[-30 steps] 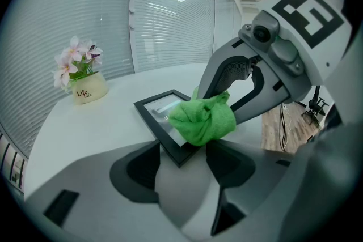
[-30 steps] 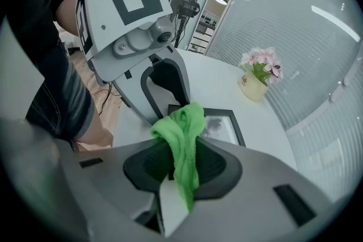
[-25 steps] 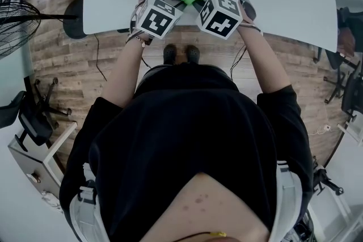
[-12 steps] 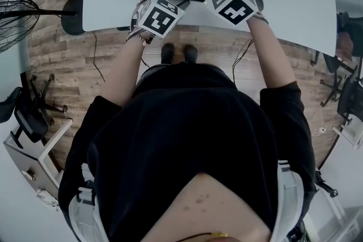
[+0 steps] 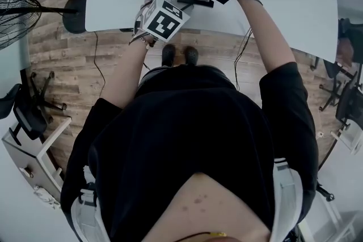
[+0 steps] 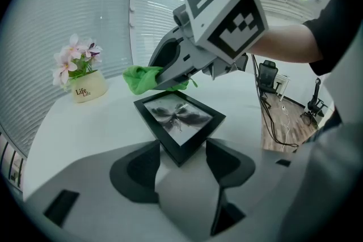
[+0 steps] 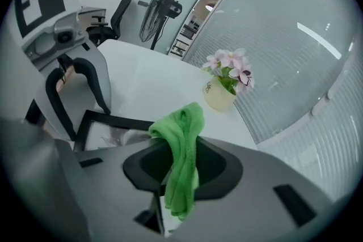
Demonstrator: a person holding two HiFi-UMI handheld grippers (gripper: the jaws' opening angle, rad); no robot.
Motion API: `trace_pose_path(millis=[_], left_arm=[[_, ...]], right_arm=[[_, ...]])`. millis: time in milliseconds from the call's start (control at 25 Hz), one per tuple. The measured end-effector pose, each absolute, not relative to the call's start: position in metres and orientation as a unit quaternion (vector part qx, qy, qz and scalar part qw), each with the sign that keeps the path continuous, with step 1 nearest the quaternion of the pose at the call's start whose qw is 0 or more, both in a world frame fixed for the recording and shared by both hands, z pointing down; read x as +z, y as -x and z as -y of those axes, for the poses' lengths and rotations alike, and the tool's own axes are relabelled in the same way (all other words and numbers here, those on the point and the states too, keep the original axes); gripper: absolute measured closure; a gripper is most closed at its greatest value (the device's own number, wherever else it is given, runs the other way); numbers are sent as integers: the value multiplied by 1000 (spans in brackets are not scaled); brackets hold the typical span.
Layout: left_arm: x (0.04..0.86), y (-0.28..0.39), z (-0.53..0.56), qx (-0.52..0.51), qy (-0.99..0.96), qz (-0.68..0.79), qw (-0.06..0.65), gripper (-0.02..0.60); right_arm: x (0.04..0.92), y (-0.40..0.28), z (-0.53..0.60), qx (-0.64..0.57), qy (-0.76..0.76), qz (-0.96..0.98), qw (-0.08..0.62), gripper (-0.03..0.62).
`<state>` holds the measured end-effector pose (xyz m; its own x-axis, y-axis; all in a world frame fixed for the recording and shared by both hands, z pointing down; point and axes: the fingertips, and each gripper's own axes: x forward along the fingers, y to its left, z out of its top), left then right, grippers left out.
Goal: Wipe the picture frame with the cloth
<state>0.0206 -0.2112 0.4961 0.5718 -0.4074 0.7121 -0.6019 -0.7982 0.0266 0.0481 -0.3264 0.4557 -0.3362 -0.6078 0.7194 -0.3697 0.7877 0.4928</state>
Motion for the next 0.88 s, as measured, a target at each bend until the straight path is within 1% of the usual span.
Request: trace_pose_path(millis=[120, 480, 880], left_arm=[[496, -21, 210, 363, -876, 287, 136, 314], [495, -23, 208, 364, -876, 285, 136, 316], [495, -26, 208, 364, -876, 285, 136, 316]], right_arm=[[468, -50, 336, -122, -299, 798, 509, 493], [481, -48, 337, -96, -305, 801, 506, 497], [481, -47, 323, -139, -294, 793, 515, 497]])
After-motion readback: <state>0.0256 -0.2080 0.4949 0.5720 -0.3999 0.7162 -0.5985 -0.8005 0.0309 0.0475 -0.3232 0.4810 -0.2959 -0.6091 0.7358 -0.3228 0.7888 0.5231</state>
